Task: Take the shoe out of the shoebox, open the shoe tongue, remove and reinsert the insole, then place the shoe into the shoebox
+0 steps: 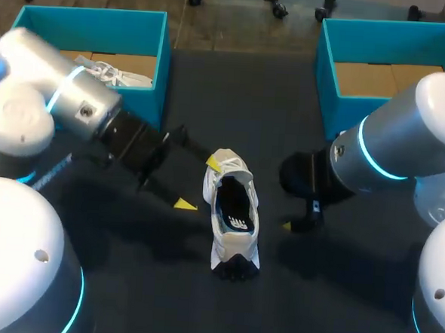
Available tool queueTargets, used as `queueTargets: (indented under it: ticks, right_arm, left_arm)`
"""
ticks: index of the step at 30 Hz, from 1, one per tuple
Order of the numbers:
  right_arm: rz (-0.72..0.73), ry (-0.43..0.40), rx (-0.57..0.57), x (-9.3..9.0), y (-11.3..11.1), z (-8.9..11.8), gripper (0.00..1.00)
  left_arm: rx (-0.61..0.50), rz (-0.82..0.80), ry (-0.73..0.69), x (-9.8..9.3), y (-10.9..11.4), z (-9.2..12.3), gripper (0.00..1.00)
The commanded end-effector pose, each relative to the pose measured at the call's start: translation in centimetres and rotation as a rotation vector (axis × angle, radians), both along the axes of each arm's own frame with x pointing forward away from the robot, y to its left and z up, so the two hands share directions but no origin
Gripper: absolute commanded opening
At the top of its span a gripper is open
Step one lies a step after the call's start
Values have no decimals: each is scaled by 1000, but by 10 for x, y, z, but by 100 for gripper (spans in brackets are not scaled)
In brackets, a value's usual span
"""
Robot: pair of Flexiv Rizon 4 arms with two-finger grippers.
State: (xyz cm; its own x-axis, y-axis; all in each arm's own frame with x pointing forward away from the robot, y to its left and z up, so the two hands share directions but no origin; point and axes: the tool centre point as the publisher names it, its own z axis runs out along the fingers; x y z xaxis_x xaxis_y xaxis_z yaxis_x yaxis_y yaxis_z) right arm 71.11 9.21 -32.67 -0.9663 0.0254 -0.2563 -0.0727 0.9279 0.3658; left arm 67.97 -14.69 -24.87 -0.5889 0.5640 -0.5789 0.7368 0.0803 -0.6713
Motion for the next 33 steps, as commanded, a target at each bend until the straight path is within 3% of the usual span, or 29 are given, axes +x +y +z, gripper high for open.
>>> queueTargets:
  ticks: [1,12,18,33]
  right_arm:
    - [-19,12,-4,-7,-18,24,100]
    - [-39,50,-22,-5,-36,47,100]
    - [-56,85,-33,-1,-51,59,100]
    - [-50,114,-66,20,-92,113,100]
  left_arm:
    - [152,-166,-3,11,4,10,98]
    - [255,-341,-58,17,9,26,100]
    - [249,-332,-77,21,10,31,100]
    - [249,-332,-77,21,10,31,100]
